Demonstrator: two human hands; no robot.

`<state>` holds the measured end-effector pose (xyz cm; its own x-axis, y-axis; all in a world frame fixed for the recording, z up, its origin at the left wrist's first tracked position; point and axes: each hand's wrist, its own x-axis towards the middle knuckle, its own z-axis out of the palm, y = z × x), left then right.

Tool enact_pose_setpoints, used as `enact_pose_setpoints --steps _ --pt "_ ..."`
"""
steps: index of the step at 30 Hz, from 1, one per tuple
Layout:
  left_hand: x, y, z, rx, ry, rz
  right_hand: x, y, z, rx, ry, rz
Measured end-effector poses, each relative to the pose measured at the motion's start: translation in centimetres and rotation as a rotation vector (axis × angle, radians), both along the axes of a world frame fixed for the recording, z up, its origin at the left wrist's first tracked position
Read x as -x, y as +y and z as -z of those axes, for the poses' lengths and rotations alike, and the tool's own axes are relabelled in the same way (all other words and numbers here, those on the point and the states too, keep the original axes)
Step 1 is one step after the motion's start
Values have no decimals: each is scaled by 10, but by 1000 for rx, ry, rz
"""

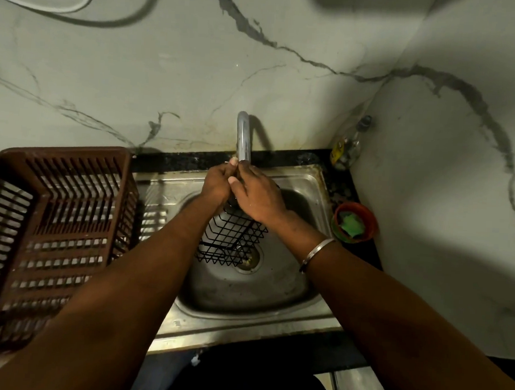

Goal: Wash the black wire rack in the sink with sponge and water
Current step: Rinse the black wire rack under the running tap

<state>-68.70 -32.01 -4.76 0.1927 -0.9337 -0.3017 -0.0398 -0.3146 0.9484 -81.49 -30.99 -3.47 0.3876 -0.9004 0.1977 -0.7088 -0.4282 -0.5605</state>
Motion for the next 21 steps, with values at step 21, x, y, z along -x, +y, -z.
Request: enact_pose_setpoints --steps 21 --pt "-5 -9 -1 52 -490 292 17 -44 -18 -585 -377 203"
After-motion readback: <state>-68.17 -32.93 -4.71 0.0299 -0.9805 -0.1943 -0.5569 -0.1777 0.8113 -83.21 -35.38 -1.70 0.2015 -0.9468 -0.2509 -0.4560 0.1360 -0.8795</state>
